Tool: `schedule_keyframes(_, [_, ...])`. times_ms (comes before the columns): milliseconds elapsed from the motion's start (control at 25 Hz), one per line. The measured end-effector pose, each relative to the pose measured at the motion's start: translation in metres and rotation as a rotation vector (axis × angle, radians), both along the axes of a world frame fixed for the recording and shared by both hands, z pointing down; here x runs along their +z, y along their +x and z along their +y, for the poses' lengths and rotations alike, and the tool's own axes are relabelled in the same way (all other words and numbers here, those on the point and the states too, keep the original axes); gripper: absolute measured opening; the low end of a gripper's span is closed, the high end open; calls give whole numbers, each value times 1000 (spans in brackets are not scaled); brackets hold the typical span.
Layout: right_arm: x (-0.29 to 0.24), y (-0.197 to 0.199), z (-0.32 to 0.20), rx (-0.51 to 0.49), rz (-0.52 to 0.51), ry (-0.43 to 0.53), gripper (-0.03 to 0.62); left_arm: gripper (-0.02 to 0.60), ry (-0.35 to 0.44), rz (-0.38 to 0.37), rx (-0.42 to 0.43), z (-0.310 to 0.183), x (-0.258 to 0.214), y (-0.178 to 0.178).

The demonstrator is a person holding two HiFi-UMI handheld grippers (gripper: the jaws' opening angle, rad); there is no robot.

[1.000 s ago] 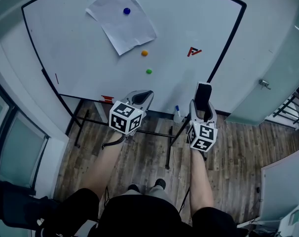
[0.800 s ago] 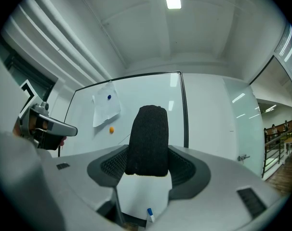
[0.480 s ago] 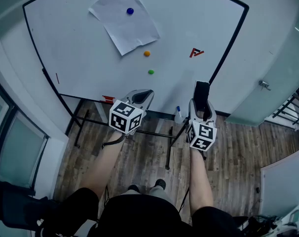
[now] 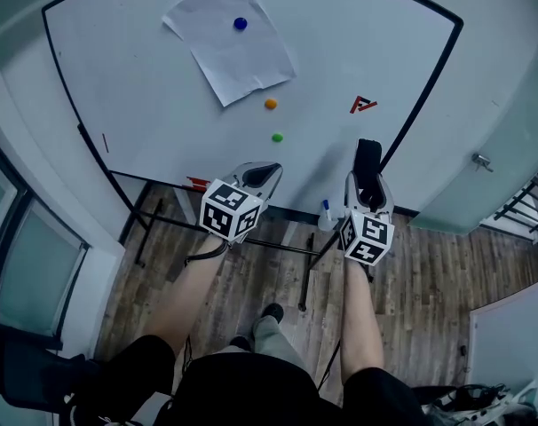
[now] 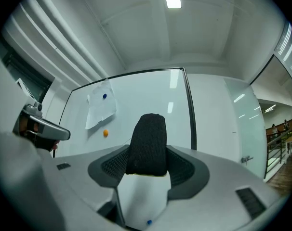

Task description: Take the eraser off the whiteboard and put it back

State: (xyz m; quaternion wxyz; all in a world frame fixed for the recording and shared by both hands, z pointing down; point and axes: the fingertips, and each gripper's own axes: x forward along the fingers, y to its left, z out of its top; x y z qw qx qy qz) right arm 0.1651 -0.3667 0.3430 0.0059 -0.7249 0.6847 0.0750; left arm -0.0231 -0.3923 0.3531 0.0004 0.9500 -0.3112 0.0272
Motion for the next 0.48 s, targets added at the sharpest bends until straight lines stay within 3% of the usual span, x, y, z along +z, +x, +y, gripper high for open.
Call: schedule_keyframes(480, [10, 16, -72, -4, 1, -8, 253, 21, 16, -4, 4, -68, -2, 22])
